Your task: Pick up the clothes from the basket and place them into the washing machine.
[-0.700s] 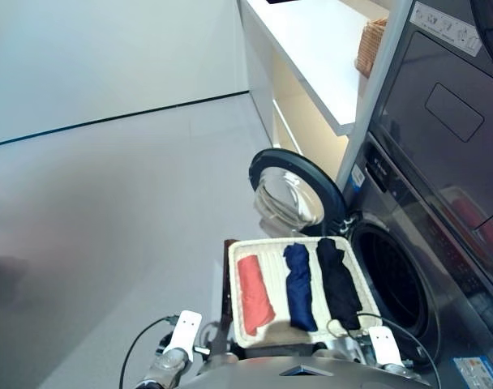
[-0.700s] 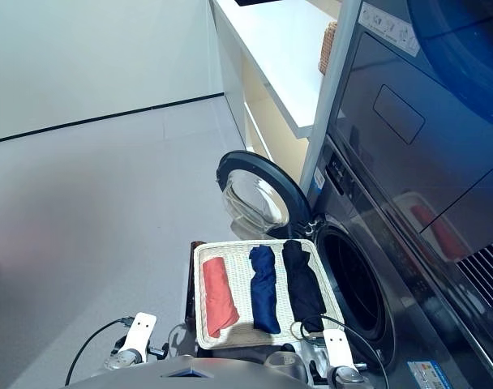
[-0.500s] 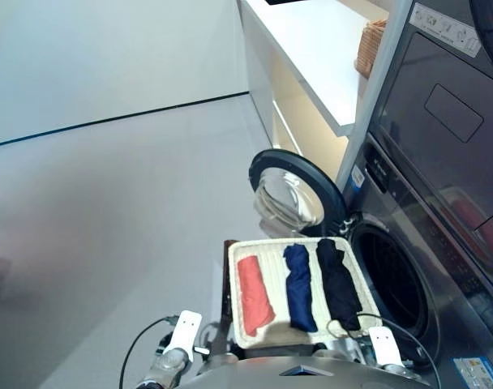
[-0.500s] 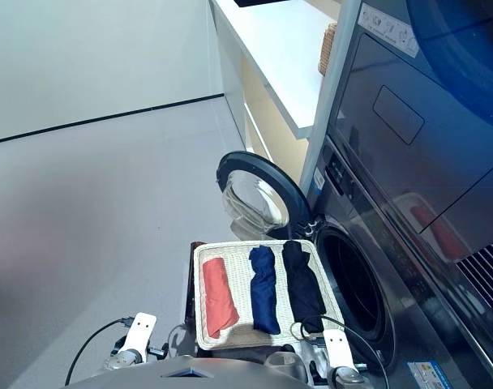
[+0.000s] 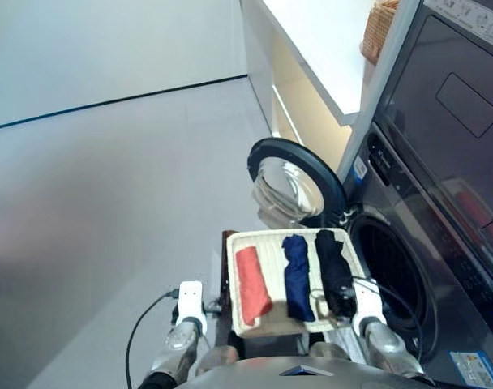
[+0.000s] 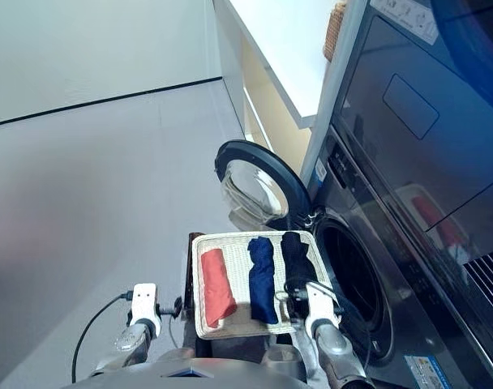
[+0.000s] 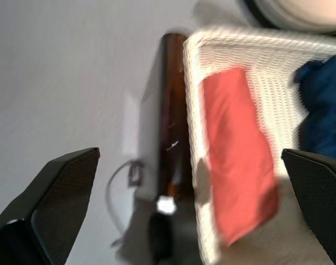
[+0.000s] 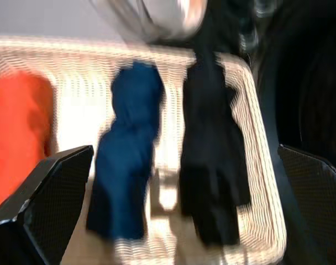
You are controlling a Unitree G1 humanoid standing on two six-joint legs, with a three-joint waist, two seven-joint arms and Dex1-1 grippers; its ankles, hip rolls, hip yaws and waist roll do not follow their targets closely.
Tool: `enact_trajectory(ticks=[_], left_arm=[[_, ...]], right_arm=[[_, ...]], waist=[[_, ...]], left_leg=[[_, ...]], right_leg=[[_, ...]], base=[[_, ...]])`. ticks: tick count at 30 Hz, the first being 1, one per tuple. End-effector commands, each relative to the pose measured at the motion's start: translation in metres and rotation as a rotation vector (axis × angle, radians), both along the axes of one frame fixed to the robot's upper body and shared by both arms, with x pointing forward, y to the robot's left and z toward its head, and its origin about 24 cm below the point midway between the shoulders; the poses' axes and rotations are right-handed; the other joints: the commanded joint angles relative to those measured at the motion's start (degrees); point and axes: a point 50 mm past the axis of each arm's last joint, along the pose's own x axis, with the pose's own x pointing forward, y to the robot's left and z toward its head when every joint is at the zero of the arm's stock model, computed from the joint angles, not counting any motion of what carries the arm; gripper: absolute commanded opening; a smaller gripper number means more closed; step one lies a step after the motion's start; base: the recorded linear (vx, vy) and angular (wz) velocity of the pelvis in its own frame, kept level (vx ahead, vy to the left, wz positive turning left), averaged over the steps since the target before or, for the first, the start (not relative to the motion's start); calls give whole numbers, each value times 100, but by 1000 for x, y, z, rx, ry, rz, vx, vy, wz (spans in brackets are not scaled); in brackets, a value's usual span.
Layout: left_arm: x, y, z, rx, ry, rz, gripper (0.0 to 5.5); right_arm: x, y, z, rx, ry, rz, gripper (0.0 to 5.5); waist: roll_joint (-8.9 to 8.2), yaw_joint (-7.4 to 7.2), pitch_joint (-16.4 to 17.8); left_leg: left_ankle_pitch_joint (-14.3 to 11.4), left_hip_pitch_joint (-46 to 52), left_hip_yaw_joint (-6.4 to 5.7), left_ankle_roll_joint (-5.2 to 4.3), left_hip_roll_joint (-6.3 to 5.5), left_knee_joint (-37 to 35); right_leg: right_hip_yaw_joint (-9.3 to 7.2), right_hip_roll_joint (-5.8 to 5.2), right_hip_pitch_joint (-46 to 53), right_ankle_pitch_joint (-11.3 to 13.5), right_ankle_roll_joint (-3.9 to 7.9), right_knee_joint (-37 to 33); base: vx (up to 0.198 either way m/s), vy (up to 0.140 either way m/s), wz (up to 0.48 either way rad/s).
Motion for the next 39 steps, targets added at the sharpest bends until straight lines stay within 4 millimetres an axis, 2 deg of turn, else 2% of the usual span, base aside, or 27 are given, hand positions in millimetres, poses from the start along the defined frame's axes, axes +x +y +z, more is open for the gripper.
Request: enact_trajectory(ticks=[1, 5, 7, 9, 13, 16, 21, 24, 31, 39], left_arm=[[63, -4, 55, 18, -282, 3, 550], [89, -20, 87, -2, -402, 14, 550], [100, -28, 104, 40, -471, -4, 550], [110, -37, 117, 19, -516, 6, 550], [125, -52, 141, 18, -593, 11, 550], [135, -60, 160, 58, -661, 18, 550], [146, -69, 181, 62, -721, 47, 550], [152, -72, 192, 76, -751, 51, 550], [164, -76, 217, 64, -804, 94, 550], [178, -60, 220, 56, -752, 212, 550]], right_arm=[[53, 21, 63, 59, -315, 49, 550], [73, 48, 119, 83, -559, 133, 550], [79, 62, 145, 94, -666, 178, 550], [82, 76, 172, 105, -778, 222, 550], [83, 100, 208, 152, -932, 279, 550], [81, 119, 231, 191, -1031, 319, 550], [80, 144, 248, 259, -1088, 351, 550], [80, 153, 255, 266, -1112, 374, 550], [78, 172, 275, 295, -1184, 410, 550], [73, 179, 285, 320, -1223, 435, 550]], waist=[[-271, 9, 869], [-331, -14, 1100], [-346, -32, 1244], [-363, -81, 1394], [-406, -128, 1685], [-440, -172, 1685], [-441, -185, 1685], [-446, -191, 1685], [-451, -221, 1685], [-494, -288, 1685]], left_leg=[[-558, -353, -128, -198, 249, 1009], [-696, -1025, -214, -247, 291, 1607], [-790, -1300, -269, -248, 268, 1864], [-833, -1630, -276, -258, 319, 2098], [-865, -2246, -349, -229, 355, 2453], [-907, -2917, -413, -207, 394, 2802], [-913, -3663, -499, -225, 417, 3090], [-921, -4057, -568, -229, 422, 3238], [-955, -4875, -621, -240, 451, 3537], [-988, -5448, -664, -259, 488, 3748]], right_leg=[[57, -517, -756, -241, 286, 1015], [228, -488, -1384, -337, 268, 1533], [345, -499, -1695, -385, 267, 1823], [440, -488, -2084, -439, 266, 2098], [516, -423, -2730, -539, 235, 2554], [551, -365, -3374, -612, 183, 2910], [590, -332, -4108, -703, 133, 3239], [589, -317, -4476, -725, 121, 3397], [609, -286, -5334, -813, 99, 3776], [661, -270, -5932, -851, 88, 3978]], base=[[-240, -74, -63], [-110, -57, -47], [-114, -6, -45], [-141, -10, -61], [-131, -31, 10], [-91, -42, 79], [-42, -19, 21], [0, 0, 0], [0, 0, 0], [0, 0, 0]])
